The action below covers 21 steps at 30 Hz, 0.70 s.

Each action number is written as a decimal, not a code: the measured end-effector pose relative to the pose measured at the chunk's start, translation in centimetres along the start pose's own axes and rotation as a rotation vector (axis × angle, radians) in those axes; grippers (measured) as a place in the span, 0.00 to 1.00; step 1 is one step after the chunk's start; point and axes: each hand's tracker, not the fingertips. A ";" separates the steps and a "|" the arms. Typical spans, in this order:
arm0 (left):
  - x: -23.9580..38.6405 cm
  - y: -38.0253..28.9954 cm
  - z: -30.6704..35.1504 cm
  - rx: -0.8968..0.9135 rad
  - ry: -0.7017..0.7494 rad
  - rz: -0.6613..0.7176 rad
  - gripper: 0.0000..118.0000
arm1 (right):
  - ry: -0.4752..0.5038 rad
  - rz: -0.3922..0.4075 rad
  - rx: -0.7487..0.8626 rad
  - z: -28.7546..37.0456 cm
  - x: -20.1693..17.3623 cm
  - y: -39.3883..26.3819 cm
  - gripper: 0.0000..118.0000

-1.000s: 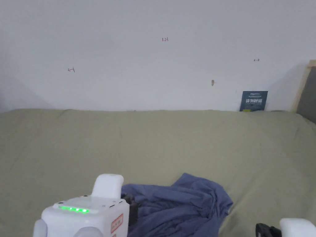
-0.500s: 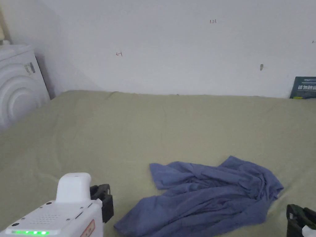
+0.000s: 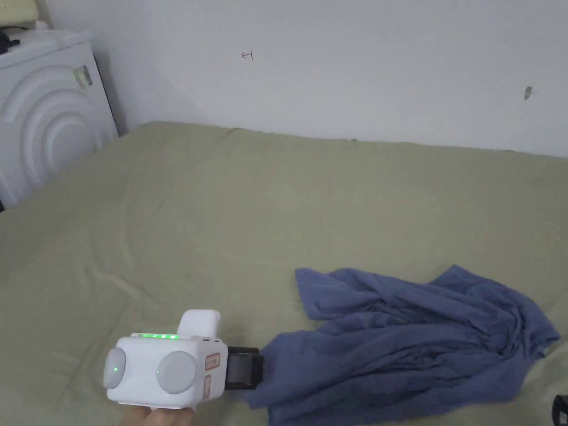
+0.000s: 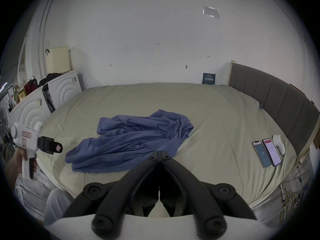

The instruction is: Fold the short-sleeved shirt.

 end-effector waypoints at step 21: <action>3.9 0.9 2.9 -0.073 0.024 -0.132 0.00 | -0.015 0.007 -0.096 -4.3 1.7 -0.1 0.00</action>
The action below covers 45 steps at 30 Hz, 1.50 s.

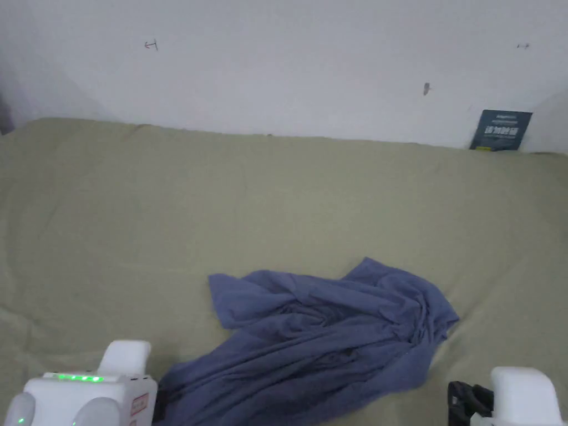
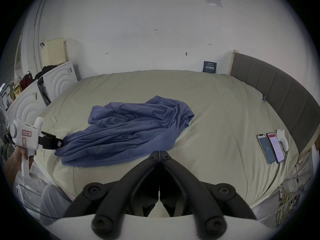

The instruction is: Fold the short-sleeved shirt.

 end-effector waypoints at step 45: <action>-2.0 -0.1 -1.9 0.003 -0.069 0.063 0.00 | 0.105 0.227 -0.233 -21.1 3.9 21.4 0.04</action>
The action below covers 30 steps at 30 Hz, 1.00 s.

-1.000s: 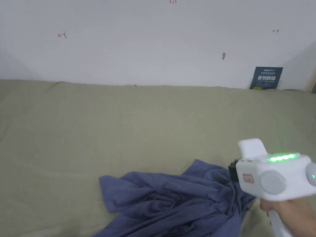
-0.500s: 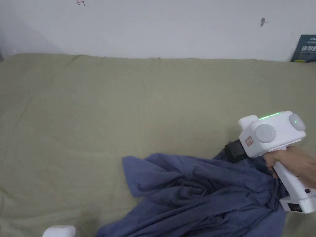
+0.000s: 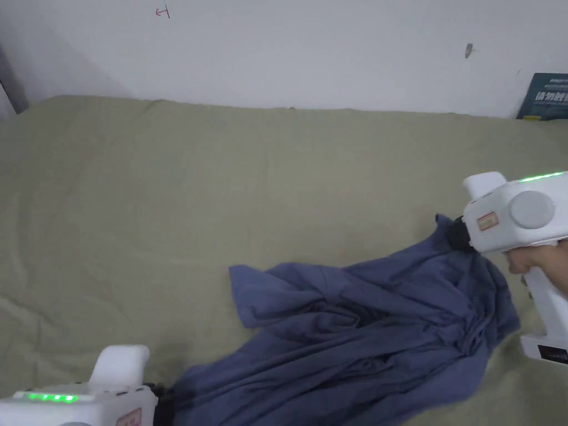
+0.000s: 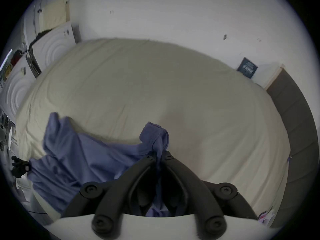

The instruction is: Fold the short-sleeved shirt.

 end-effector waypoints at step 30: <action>-0.5 13.3 23.6 0.469 0.178 -0.003 0.00 | -0.057 -0.346 0.430 33.4 9.1 -11.1 0.04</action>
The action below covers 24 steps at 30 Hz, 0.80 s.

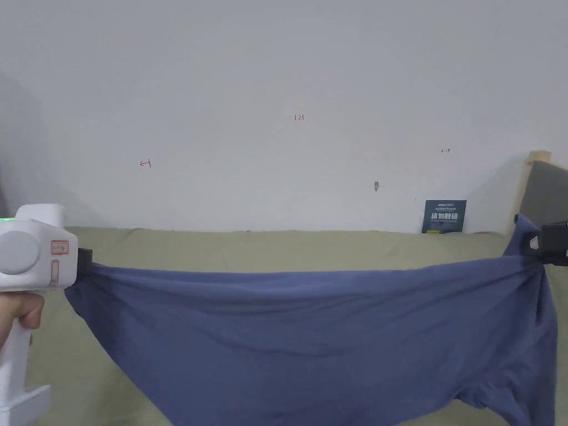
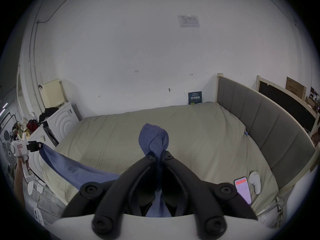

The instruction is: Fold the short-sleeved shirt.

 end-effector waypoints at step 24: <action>2.0 12.9 -7.3 0.072 0.088 -0.003 0.00 | -0.035 0.064 0.016 -10.0 -3.9 11.8 0.04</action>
